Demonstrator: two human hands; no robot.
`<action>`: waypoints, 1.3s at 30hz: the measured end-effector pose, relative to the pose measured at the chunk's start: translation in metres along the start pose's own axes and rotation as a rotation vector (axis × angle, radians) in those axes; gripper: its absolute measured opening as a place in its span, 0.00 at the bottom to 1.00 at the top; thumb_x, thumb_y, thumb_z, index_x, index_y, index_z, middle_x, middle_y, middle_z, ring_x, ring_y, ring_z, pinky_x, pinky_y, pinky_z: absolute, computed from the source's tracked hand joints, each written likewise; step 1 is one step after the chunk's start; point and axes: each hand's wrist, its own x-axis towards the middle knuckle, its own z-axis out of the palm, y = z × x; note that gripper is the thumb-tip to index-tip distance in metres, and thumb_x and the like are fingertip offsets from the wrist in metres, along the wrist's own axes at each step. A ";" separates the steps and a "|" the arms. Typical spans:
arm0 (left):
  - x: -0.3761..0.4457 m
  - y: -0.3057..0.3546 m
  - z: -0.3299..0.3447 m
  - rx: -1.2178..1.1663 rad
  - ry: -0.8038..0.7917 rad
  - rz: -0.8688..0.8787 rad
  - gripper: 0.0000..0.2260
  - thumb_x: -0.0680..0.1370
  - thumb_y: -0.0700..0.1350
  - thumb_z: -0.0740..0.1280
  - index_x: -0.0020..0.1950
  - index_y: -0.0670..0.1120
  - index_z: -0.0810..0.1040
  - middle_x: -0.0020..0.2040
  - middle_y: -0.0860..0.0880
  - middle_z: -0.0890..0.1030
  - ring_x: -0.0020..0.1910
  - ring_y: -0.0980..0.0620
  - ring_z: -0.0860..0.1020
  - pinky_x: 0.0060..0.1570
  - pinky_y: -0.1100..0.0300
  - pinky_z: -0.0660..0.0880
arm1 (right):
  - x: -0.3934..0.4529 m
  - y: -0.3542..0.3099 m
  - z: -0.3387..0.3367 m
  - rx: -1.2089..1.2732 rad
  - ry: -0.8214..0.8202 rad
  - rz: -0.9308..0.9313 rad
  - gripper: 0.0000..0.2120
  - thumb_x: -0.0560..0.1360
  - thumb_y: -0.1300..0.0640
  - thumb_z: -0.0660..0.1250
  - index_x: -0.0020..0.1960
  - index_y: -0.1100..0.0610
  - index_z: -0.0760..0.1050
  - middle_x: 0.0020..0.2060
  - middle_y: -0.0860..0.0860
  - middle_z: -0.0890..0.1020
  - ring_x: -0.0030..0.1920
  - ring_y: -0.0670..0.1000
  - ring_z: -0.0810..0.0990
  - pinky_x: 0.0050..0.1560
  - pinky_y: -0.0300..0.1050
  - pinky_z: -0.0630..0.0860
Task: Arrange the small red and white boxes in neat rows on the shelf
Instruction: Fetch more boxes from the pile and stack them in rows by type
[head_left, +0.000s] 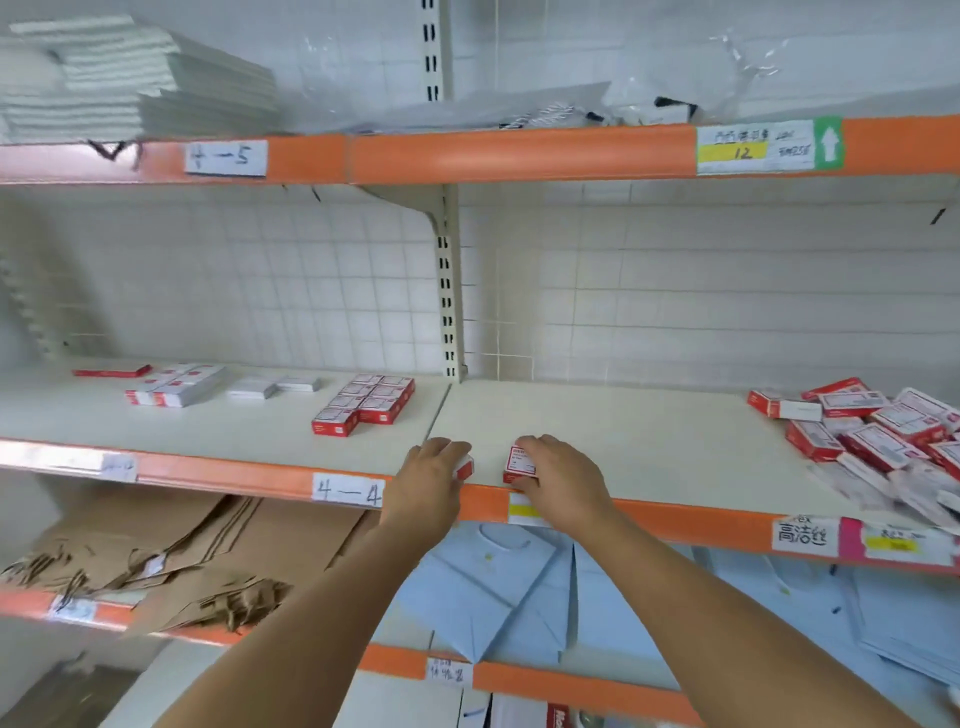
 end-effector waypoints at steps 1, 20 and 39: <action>-0.007 -0.016 -0.009 0.006 0.010 -0.018 0.22 0.77 0.39 0.60 0.70 0.53 0.68 0.67 0.52 0.69 0.65 0.50 0.66 0.53 0.53 0.73 | 0.003 -0.016 0.006 0.007 -0.001 -0.014 0.20 0.76 0.51 0.64 0.67 0.53 0.68 0.56 0.53 0.75 0.58 0.55 0.74 0.51 0.47 0.72; -0.024 -0.215 -0.090 -0.006 0.065 -0.044 0.20 0.79 0.39 0.59 0.69 0.51 0.68 0.67 0.52 0.70 0.63 0.50 0.66 0.51 0.56 0.72 | 0.062 -0.191 0.081 -0.012 0.031 -0.001 0.19 0.76 0.49 0.65 0.64 0.54 0.68 0.54 0.52 0.76 0.56 0.55 0.75 0.46 0.46 0.72; 0.088 -0.274 -0.064 0.031 -0.074 -0.018 0.26 0.76 0.38 0.61 0.72 0.53 0.63 0.69 0.51 0.69 0.65 0.50 0.67 0.57 0.56 0.70 | 0.142 -0.176 0.122 -0.111 0.064 0.196 0.18 0.74 0.48 0.68 0.61 0.51 0.72 0.54 0.48 0.69 0.54 0.49 0.72 0.45 0.43 0.74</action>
